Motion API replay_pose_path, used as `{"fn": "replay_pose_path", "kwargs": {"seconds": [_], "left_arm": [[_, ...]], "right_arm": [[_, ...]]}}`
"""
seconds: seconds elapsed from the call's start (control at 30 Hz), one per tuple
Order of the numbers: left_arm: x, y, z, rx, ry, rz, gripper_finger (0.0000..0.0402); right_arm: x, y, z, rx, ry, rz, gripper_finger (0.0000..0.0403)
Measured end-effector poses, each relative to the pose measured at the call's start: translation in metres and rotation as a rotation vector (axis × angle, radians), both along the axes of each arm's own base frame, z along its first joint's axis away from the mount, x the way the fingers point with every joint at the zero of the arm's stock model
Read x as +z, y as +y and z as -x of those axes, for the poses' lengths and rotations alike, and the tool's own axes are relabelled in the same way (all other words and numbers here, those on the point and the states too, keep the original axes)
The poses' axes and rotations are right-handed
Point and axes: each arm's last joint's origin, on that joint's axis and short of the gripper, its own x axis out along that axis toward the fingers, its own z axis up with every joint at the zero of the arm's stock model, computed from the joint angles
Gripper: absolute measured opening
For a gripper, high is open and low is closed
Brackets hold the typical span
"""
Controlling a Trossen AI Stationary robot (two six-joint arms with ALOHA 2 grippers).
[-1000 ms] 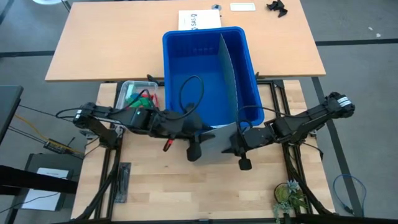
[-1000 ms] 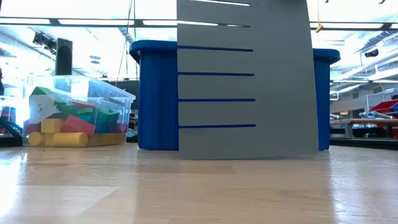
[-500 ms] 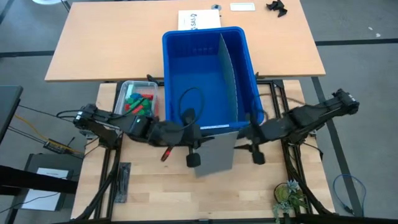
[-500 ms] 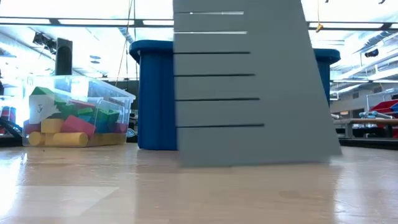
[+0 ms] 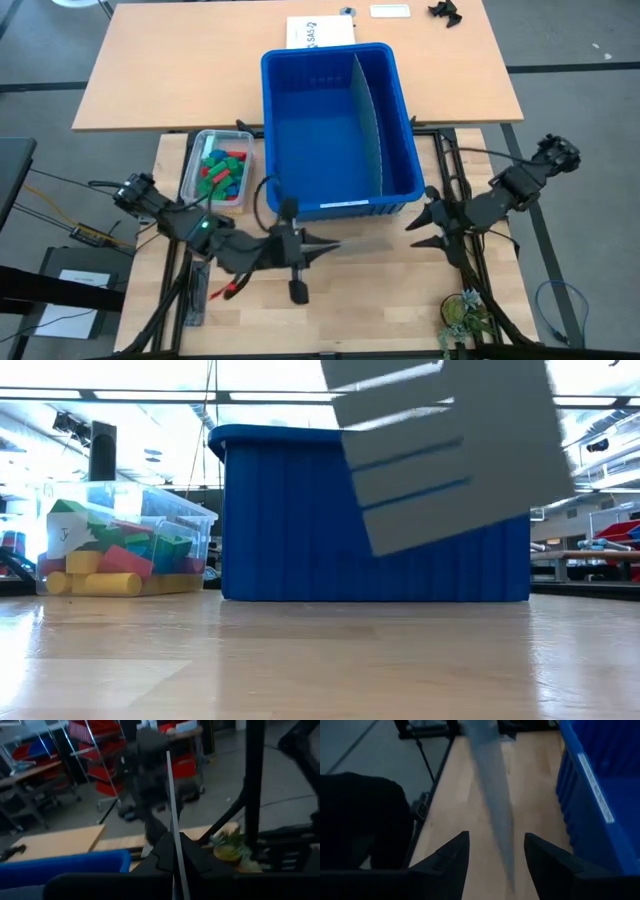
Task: Sort blocks
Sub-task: Assemble the blue bin using bin divider
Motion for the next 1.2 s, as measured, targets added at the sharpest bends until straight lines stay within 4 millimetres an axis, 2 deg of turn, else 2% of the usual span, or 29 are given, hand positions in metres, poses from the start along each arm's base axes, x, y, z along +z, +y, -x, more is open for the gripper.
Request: {"fn": "replay_pose_path", "kwargs": {"seconds": [0.13,0.4,0.6,0.9,1.03,1.2], "left_arm": [[0.001,-0.005,0.005,0.065,-0.005,-0.028,0.0017],[0.004,-0.011,0.008,0.041,-0.024,-0.032,0.0017],[0.005,-0.015,0.011,0.029,-0.031,-0.031,0.0017],[0.007,-0.023,0.017,0.048,-0.059,-0.013,0.0017],[0.008,-0.025,0.017,0.034,-0.059,-0.013,0.0017],[0.008,-0.025,0.017,0.020,-0.058,-0.017,0.0017]], "right_arm": [[-0.023,0.010,-0.009,0.005,-0.001,0.044,0.0184],[-0.059,0.020,-0.030,-0.084,-0.081,0.320,0.0187],[-0.060,0.022,-0.032,-0.084,-0.087,0.400,0.0178],[-0.053,0.023,-0.018,0.040,-0.077,0.271,0.0163],[-0.059,0.024,-0.016,0.029,-0.041,0.291,0.0165],[-0.071,0.020,-0.019,-0.025,-0.015,0.319,0.0186]]}}
